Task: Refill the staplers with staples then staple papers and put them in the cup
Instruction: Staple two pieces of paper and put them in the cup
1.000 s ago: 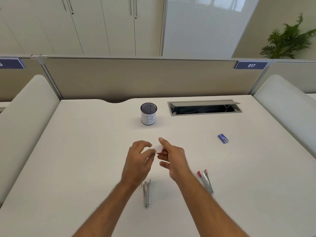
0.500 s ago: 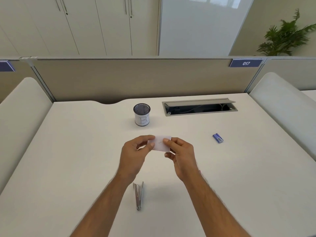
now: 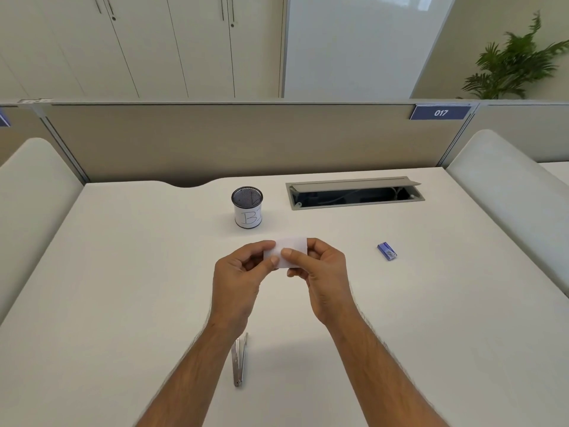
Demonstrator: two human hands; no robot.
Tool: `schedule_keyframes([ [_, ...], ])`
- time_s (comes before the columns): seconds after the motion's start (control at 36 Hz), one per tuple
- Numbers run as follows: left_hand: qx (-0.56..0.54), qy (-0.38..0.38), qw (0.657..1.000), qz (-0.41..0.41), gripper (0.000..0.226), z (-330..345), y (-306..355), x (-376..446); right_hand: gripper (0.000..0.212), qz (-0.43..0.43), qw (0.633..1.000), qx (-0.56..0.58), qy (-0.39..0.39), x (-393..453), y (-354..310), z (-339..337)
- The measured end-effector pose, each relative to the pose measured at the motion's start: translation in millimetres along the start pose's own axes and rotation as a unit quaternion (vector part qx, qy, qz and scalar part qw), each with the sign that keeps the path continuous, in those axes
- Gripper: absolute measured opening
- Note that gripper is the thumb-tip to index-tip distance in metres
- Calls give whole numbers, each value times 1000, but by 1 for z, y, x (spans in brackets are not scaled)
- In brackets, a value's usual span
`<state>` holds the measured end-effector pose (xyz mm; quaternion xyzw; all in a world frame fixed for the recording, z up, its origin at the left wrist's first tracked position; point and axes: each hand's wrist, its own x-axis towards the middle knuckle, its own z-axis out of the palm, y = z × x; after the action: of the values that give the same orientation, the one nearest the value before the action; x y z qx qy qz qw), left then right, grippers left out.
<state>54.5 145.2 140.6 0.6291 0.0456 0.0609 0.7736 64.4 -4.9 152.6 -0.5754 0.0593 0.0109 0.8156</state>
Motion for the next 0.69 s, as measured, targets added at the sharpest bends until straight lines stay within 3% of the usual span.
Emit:
schedule_keyframes([
  [0.19,-7,5,1000,-4,33,2,-2,12,12,6,1000,22,2,12,3,-5],
  [0.42,9,11,1000,-26,25,0,-6,34,27,6,999,1,34,32,2,-8],
  [0.5,7,13,999,-36,21,0,-6,45,19,-5,999,-20,32,42,2,-10],
  [0.64,6,24,999,-36,25,0,-5,63,37,-5,1000,-19,10,60,5,-10],
  [0.69,12,24,999,-34,29,-2,-6,73,36,-3,1000,-18,1,70,7,-10],
])
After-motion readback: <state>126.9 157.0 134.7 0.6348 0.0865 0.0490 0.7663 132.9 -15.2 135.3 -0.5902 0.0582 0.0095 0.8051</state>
